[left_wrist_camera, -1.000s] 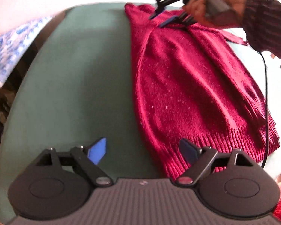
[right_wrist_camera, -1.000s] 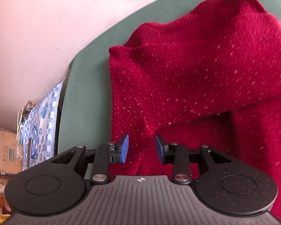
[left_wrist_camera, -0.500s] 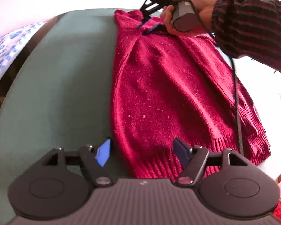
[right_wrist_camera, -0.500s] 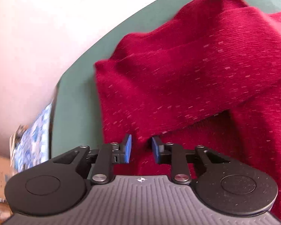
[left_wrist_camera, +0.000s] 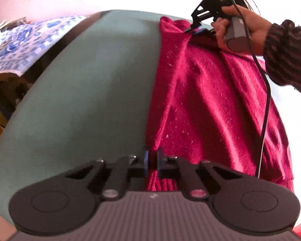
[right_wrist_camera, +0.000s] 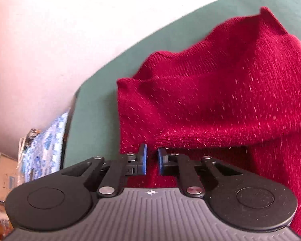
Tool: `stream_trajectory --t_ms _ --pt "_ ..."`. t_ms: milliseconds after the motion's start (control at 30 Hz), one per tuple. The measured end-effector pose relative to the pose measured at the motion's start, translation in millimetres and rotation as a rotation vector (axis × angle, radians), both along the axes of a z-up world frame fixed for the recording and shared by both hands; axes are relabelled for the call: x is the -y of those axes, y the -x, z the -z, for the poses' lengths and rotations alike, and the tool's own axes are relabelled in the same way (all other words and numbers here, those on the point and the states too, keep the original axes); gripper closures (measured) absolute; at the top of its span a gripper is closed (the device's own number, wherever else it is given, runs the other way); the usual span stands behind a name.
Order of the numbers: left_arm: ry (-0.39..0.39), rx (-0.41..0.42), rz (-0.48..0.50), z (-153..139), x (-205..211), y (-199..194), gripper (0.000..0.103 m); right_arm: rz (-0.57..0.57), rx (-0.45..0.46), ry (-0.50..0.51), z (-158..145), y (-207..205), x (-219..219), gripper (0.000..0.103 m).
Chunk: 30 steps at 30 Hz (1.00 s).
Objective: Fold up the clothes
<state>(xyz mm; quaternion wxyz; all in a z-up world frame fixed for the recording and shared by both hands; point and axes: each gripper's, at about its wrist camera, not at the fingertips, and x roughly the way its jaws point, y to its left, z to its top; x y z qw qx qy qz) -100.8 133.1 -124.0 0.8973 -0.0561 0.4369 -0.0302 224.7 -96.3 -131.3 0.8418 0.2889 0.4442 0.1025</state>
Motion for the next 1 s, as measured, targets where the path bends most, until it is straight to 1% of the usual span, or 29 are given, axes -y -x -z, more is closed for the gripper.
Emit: stream_trajectory --t_ms 100,200,300,400,533,633,933,1000 --pt "-0.016 0.017 0.009 -10 15 -4 0.098 -0.031 0.017 -0.02 -5 -2 7 0.091" --pt "-0.044 0.028 0.052 -16 32 0 0.099 -0.053 0.037 -0.026 -9 -3 12 0.091" --pt "-0.08 0.02 0.1 -12 49 -5 0.099 -0.072 0.045 -0.02 -9 -5 15 0.091" --pt "-0.058 0.005 0.14 -11 61 -10 0.099 -0.082 0.05 0.01 -6 -8 16 0.091" --pt "-0.072 -0.019 0.189 -4 71 -19 0.098 -0.089 0.047 0.027 1 -11 20 0.091" --pt "-0.072 -0.053 0.207 3 75 -24 0.098 -0.102 0.046 0.031 6 -12 24 0.091" --pt "-0.036 -0.078 0.25 4 73 -21 0.098 -0.12 0.05 0.06 17 -13 28 0.091" --pt "-0.028 -0.072 0.273 3 73 -20 0.091 -0.134 0.058 0.068 20 -13 28 0.092"
